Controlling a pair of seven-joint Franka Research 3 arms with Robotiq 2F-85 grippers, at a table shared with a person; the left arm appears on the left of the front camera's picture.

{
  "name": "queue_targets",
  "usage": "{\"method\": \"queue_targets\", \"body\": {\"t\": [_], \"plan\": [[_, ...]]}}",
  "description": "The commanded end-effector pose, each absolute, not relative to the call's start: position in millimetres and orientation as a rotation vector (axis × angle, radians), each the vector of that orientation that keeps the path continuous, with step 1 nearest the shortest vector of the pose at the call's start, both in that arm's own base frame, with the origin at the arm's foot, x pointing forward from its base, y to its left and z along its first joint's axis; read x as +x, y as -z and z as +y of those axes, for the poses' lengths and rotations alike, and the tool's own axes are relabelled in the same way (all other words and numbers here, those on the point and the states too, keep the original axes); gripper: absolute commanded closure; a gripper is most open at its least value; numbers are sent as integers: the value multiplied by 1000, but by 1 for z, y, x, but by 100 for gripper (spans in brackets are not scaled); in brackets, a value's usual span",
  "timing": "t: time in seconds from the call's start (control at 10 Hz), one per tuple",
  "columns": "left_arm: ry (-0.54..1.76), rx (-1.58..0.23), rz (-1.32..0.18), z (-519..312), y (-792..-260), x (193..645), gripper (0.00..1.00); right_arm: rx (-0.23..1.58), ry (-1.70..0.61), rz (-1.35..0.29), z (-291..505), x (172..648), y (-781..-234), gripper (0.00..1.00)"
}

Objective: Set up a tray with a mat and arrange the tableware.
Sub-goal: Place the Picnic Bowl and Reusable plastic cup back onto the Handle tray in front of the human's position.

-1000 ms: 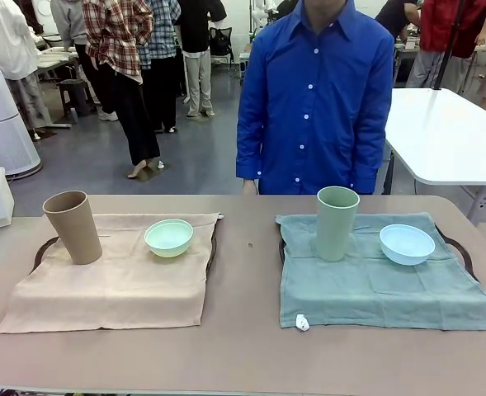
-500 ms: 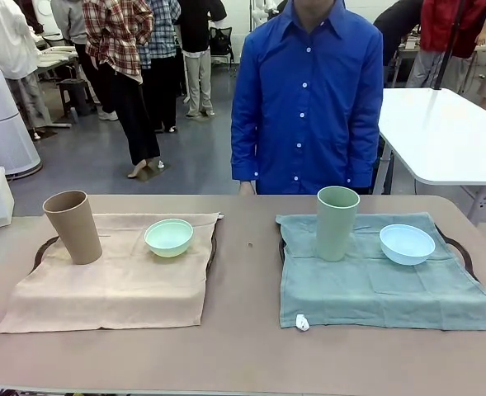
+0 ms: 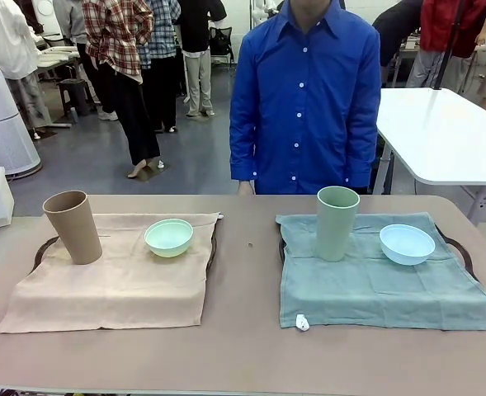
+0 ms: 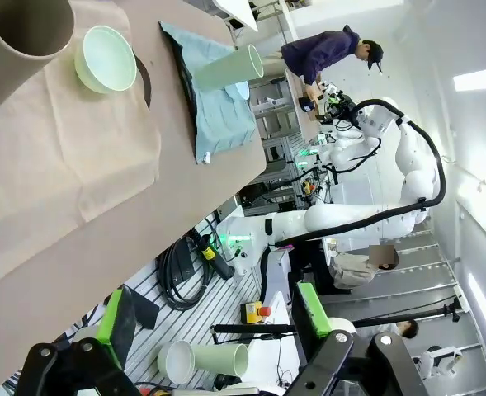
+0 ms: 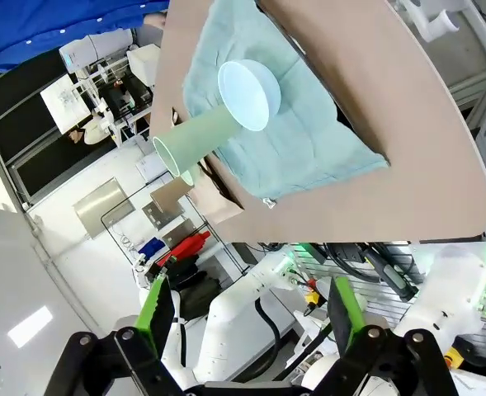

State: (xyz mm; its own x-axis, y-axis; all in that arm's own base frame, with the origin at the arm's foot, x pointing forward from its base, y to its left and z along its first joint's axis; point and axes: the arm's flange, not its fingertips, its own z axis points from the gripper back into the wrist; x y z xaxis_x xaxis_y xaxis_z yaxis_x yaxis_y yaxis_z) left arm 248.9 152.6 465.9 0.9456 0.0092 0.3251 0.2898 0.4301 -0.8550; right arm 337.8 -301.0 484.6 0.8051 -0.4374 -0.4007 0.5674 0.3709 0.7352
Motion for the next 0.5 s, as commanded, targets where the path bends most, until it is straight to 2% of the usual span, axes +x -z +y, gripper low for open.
{"method": "queue_targets", "body": {"t": [0.0, 0.4], "plan": [[169, -1124, -303, 151, -466, 248, 0, 1003, 652, 145, -304, 337, -484, 2], [169, -1124, -303, 151, -466, 248, 0, 1003, 652, 145, -304, 337, -484, 2]]}}
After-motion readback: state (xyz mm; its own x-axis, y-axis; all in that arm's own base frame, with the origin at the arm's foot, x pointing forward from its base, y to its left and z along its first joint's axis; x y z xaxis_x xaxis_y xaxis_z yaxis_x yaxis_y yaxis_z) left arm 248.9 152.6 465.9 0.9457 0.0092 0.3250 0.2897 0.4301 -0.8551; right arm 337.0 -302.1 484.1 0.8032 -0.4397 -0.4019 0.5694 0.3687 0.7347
